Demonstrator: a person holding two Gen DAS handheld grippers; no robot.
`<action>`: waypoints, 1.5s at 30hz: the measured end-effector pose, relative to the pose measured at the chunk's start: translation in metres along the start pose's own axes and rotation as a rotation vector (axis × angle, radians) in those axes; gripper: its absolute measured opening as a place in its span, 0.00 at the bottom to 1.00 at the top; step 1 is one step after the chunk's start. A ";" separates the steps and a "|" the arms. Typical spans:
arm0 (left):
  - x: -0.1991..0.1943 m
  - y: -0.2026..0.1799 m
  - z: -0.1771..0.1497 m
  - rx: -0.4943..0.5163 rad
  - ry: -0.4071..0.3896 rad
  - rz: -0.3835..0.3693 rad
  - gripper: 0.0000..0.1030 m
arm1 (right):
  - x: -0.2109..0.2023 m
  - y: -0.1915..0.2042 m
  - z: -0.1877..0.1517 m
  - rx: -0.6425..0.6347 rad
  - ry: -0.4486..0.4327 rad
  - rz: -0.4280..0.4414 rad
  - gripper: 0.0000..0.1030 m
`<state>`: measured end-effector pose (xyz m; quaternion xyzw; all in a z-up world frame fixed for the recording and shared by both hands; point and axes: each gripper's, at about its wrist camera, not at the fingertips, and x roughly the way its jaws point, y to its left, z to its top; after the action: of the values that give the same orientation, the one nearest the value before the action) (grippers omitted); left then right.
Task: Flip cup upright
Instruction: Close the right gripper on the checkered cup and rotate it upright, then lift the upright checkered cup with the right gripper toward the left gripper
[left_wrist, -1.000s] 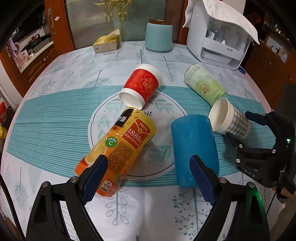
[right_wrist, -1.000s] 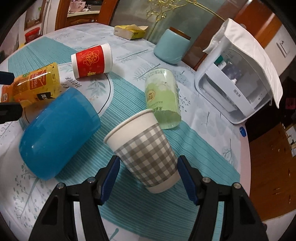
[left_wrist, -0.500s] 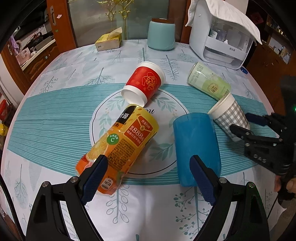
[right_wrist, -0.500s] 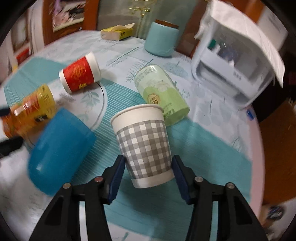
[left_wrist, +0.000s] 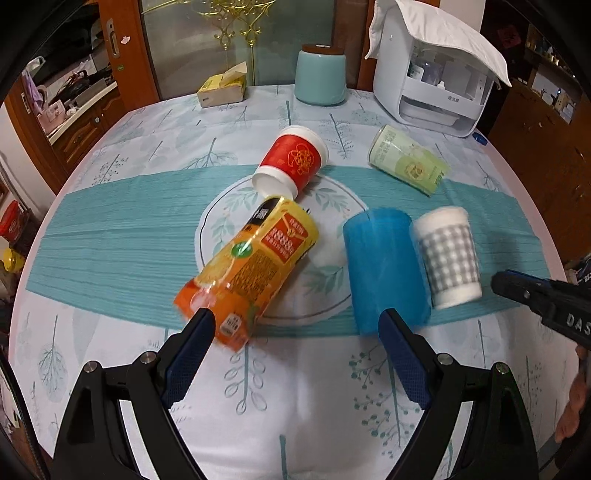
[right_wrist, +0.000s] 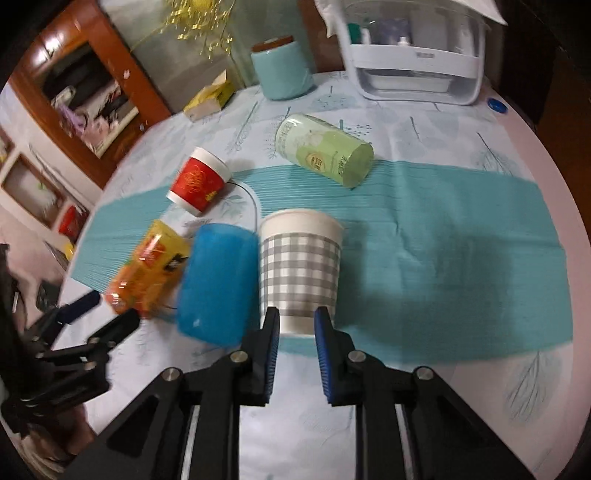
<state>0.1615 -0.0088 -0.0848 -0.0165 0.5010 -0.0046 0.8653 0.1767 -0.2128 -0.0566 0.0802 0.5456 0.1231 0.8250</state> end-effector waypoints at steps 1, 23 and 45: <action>-0.001 0.001 -0.003 -0.002 0.003 0.000 0.86 | -0.002 0.003 -0.006 0.000 0.005 -0.017 0.19; -0.011 0.017 -0.013 -0.020 0.005 0.009 0.86 | 0.055 -0.010 0.025 0.167 0.037 0.045 0.56; -0.035 0.032 -0.037 -0.018 0.007 0.017 0.86 | -0.016 0.048 -0.062 0.127 -0.019 0.170 0.53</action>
<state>0.1117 0.0233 -0.0738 -0.0198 0.5039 0.0071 0.8635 0.1079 -0.1720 -0.0537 0.1796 0.5355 0.1572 0.8101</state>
